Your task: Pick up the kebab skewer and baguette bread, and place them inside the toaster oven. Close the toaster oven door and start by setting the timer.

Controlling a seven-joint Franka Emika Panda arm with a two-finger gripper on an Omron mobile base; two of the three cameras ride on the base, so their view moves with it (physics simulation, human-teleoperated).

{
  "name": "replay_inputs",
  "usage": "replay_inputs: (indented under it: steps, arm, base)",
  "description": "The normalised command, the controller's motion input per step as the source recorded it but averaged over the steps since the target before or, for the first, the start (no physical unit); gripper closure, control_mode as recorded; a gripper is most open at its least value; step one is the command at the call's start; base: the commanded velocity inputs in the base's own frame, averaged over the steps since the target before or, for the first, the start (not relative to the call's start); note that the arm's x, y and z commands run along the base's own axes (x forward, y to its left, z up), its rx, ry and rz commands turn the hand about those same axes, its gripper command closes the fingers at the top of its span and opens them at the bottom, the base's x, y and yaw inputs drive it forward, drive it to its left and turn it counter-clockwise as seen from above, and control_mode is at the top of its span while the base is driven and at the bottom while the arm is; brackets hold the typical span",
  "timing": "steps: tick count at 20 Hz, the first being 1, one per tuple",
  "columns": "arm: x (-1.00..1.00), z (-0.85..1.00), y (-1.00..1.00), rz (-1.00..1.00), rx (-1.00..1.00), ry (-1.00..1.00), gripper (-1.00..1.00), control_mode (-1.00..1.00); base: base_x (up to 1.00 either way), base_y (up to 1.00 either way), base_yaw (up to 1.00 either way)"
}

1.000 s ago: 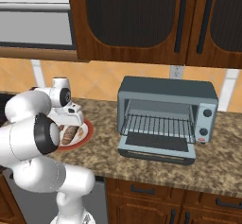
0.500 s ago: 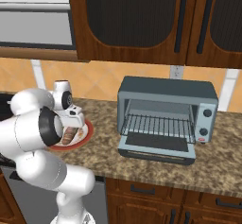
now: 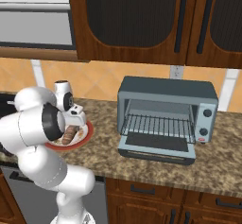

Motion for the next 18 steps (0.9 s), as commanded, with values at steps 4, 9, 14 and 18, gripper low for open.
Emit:
replay_inputs:
  steps: [4, 9, 14, 18]
  arm:
    - [0.20, -0.02, 0.00, 0.00, 0.00, -0.03, -1.00, -1.00]
    - [0.04, -0.13, 0.08, 0.00, 0.00, 0.00, -1.00, -1.00]
    - [0.02, -0.15, 0.06, 0.00, 0.00, 0.00, -1.00, -1.00]
    - [0.02, -0.14, 0.03, 0.00, 0.00, 0.00, -1.00, -1.00]
  base:
    - [0.00, 0.00, 0.00]
    - [0.00, 0.00, 0.00]
    - [0.00, 0.00, 0.00]
    - [0.00, 0.00, 0.00]
